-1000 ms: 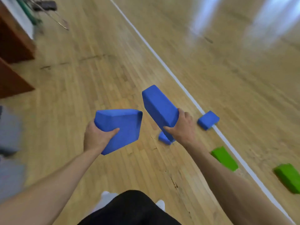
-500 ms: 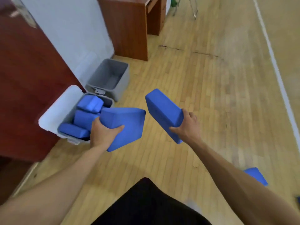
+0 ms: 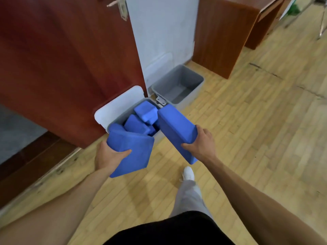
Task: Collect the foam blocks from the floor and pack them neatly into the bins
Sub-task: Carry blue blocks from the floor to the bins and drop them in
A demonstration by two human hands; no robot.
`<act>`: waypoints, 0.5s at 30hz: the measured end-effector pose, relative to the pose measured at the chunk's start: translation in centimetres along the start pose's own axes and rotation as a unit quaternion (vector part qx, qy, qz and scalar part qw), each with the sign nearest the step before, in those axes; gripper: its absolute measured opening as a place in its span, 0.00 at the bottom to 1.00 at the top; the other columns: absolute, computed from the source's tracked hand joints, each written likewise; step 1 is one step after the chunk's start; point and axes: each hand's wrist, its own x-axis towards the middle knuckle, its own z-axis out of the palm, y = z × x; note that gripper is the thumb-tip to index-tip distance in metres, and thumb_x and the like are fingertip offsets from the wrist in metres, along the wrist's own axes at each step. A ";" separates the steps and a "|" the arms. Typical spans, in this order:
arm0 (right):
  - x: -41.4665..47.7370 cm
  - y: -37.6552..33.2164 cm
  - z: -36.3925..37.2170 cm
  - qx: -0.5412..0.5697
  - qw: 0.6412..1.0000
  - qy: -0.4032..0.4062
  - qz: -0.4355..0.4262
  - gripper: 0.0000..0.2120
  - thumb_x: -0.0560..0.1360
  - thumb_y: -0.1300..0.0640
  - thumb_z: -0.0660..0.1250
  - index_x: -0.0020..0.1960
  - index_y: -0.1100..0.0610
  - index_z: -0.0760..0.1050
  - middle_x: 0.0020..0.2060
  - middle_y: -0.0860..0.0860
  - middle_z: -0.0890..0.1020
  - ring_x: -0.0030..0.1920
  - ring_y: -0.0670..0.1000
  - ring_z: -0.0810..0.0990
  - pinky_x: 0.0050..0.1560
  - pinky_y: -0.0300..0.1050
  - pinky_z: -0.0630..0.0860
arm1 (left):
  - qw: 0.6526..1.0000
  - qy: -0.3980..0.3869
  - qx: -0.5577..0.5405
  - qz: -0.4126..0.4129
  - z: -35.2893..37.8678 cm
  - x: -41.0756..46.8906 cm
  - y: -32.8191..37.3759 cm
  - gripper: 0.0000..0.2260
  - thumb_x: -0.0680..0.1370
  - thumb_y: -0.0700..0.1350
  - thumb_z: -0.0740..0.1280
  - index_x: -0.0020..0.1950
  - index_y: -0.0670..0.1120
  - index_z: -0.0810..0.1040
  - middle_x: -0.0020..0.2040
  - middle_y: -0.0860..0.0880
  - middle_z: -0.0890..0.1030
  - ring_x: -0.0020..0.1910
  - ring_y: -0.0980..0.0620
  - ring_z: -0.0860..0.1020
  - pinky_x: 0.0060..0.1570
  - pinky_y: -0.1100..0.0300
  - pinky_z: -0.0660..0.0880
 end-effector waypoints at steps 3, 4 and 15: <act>5.8 -0.4 -0.5 -0.018 0.999 -0.024 -0.018 0.40 0.65 0.45 0.73 0.73 0.54 0.62 0.62 0.54 0.73 0.62 0.57 0.71 0.62 0.52 0.70 | 0.999 0.042 0.007 -0.027 1.8 3.2 3.9 0.39 0.58 0.54 0.82 0.63 0.43 0.72 0.61 0.45 0.76 0.60 0.44 0.76 0.55 0.48 0.76; 7.7 -0.7 -1.0 -0.025 0.999 -0.032 -0.019 0.41 0.65 0.44 0.73 0.73 0.54 0.62 0.62 0.54 0.73 0.62 0.57 0.71 0.62 0.52 0.70 | 0.998 0.050 0.011 -0.041 2.5 4.3 5.6 0.39 0.59 0.53 0.81 0.64 0.42 0.71 0.62 0.45 0.75 0.61 0.43 0.75 0.55 0.48 0.75; 24.3 -8.0 -0.2 -0.088 0.987 -0.085 -0.106 0.37 0.64 0.44 0.72 0.68 0.55 0.65 0.56 0.53 0.75 0.55 0.55 0.73 0.56 0.52 0.73 | 0.992 0.095 -0.008 -0.078 5.0 15.3 11.2 0.40 0.64 0.50 0.80 0.72 0.46 0.65 0.69 0.47 0.69 0.68 0.47 0.69 0.63 0.54 0.68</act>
